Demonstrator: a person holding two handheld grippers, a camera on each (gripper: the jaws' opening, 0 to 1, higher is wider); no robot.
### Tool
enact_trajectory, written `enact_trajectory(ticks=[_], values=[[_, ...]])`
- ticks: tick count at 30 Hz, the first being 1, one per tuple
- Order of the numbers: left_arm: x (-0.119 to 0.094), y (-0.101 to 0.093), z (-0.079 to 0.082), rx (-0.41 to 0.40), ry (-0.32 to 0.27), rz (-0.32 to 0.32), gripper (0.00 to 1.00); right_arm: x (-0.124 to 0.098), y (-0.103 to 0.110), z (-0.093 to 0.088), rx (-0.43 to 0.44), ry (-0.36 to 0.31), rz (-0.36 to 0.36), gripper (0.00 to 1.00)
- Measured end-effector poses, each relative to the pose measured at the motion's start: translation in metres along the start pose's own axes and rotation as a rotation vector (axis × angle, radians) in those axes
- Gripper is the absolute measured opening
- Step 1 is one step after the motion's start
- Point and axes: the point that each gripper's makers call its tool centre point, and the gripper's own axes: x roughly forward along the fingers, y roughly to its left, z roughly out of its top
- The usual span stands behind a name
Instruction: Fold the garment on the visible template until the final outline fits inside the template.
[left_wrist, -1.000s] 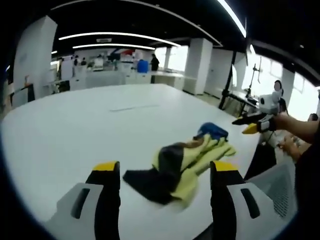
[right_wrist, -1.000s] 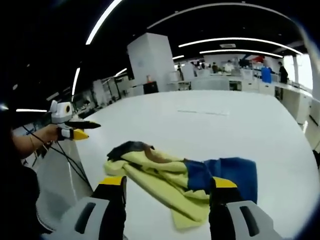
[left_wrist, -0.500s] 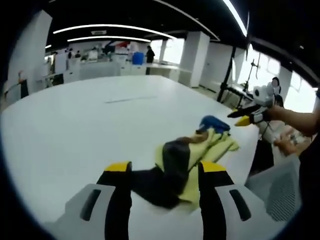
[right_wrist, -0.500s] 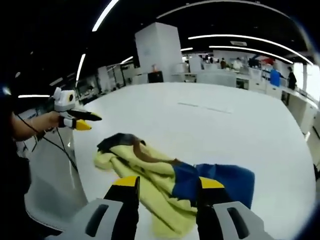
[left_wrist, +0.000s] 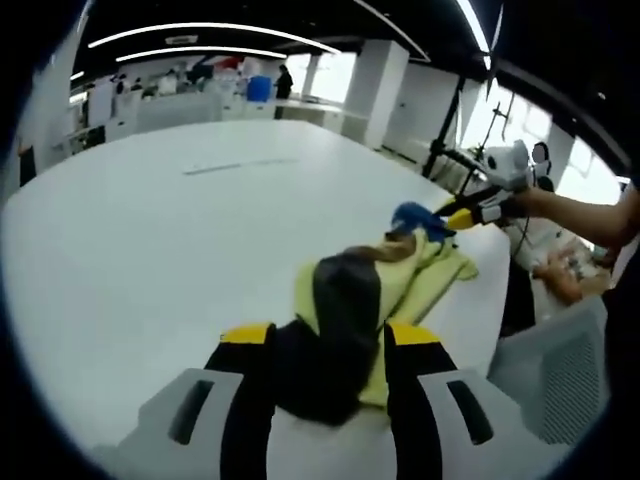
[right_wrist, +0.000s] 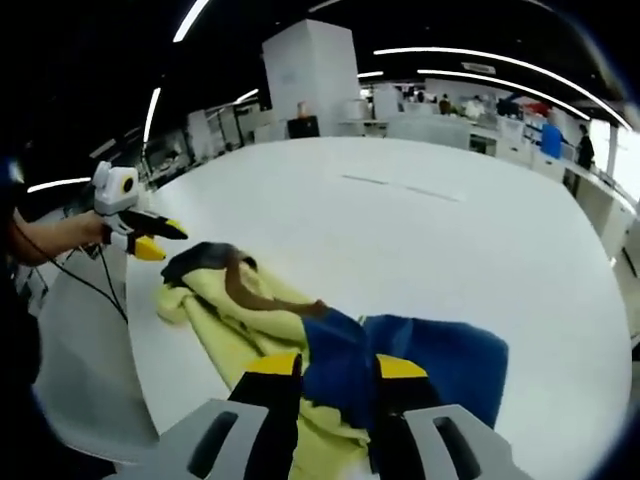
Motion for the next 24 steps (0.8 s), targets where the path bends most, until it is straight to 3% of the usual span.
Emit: enact_trajectory(ticks=[6,12,20,22,24], values=[[0.011,0.004,-0.009,-0.006,0.043,-0.001,0.35,0.006,-0.012,-0.009,-0.009,0.041,-0.018,0.16],[0.016,0.009,-0.021,-0.022,0.091,-0.003,0.26,0.010,-0.015,-0.019,-0.002,0.087,-0.014,0.03],[0.018,0.004,-0.023,-0.058,0.087,-0.027,0.07,0.013,-0.016,-0.023,0.004,0.113,-0.031,0.00],[0.016,0.004,-0.018,-0.048,0.063,-0.018,0.00,0.011,-0.015,-0.022,0.008,0.109,-0.037,0.00],[0.013,0.008,-0.010,-0.038,0.002,0.012,0.00,0.010,-0.014,-0.021,0.010,0.104,-0.039,0.00]])
